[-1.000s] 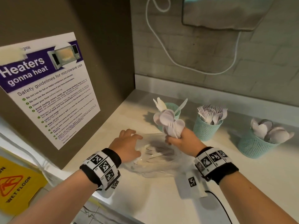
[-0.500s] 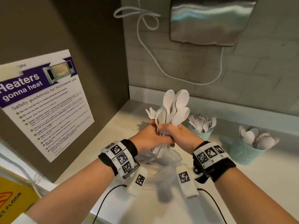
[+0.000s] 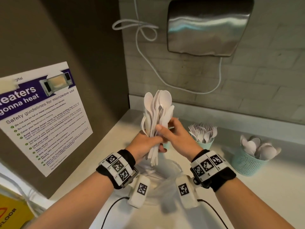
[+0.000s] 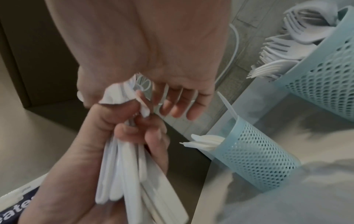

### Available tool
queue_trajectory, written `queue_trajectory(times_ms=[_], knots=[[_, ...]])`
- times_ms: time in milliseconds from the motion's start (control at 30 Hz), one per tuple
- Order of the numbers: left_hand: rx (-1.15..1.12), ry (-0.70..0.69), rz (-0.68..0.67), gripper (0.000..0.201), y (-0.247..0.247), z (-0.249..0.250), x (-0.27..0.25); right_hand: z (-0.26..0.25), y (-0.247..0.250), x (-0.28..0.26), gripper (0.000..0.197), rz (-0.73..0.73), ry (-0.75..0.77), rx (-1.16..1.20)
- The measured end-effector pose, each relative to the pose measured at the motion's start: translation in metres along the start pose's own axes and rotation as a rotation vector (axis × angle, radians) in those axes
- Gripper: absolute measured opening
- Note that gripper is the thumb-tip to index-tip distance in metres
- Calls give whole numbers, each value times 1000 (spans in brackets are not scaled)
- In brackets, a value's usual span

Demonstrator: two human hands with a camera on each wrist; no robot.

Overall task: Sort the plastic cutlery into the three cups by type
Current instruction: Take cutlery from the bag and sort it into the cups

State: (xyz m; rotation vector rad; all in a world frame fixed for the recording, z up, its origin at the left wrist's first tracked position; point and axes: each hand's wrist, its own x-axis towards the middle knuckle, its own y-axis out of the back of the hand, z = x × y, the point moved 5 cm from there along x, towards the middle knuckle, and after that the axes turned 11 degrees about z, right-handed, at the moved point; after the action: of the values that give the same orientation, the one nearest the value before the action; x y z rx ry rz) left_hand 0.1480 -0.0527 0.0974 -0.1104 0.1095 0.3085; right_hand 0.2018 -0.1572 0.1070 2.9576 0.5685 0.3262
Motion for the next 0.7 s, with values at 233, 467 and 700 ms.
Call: queue_trajectory(times_ms=[233,467,700], knots=[[90,19,32,20,9,-3,9,-6,9,9,34,262,108,201],[27,25,37,26,17,-12,12,-2,8,23,17,171,42,184],[-18,-4,167,21,36,-12,26,-19,44,56,16,427,150,102]])
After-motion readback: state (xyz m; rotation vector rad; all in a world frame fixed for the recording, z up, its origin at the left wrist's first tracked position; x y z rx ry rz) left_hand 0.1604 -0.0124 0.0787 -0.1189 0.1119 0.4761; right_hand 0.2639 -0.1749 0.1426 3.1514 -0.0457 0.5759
